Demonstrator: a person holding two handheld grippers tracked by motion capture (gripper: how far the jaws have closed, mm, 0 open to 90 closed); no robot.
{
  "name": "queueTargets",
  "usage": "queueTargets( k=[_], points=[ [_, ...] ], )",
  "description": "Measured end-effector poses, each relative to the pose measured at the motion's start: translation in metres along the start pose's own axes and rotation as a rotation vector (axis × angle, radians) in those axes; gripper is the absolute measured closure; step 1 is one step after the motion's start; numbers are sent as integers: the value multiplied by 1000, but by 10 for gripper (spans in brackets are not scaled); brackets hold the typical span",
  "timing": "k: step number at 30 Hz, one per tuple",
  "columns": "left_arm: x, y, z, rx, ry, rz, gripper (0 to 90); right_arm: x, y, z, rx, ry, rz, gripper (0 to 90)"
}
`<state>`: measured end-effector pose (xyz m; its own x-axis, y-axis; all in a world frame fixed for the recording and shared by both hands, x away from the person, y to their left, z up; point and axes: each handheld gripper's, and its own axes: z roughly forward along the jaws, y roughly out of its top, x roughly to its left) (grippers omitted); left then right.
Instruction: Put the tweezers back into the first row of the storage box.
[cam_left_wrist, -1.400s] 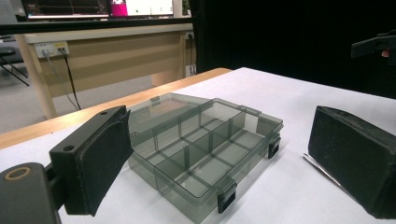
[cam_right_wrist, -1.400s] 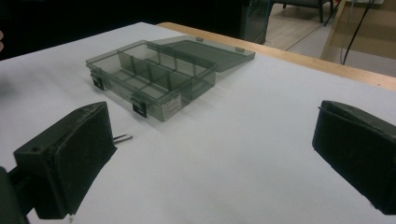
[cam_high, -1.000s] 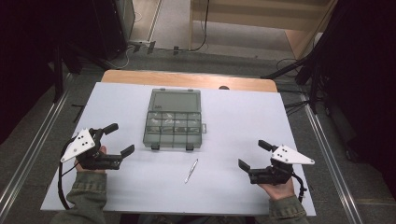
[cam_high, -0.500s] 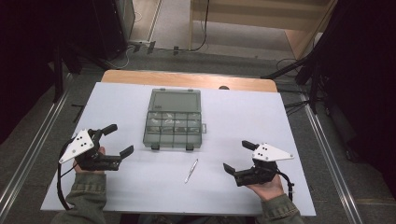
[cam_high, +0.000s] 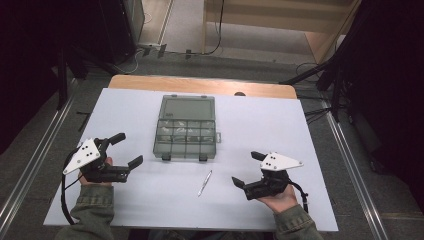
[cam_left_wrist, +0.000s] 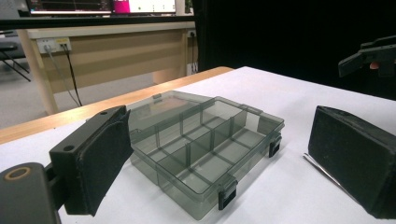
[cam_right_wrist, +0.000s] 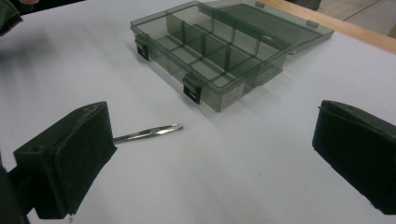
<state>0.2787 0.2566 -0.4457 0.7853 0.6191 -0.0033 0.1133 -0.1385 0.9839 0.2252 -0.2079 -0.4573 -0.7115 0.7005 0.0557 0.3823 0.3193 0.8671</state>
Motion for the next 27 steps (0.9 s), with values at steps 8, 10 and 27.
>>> queueTargets(
  k=[8, 10, 27],
  points=[
    [0, 0, 1, -5, -3, -5, 57, 8, 4, 15, 42, 23, -34, 0],
    [1, 0, 0, -6, -1, -4, 57, 11, 6, 21, 60, 32, -43, 0],
    [1, 0, 0, -10, -2, -2, 57, 23, 9, 49, 129, 78, -89, 0]
  ],
)
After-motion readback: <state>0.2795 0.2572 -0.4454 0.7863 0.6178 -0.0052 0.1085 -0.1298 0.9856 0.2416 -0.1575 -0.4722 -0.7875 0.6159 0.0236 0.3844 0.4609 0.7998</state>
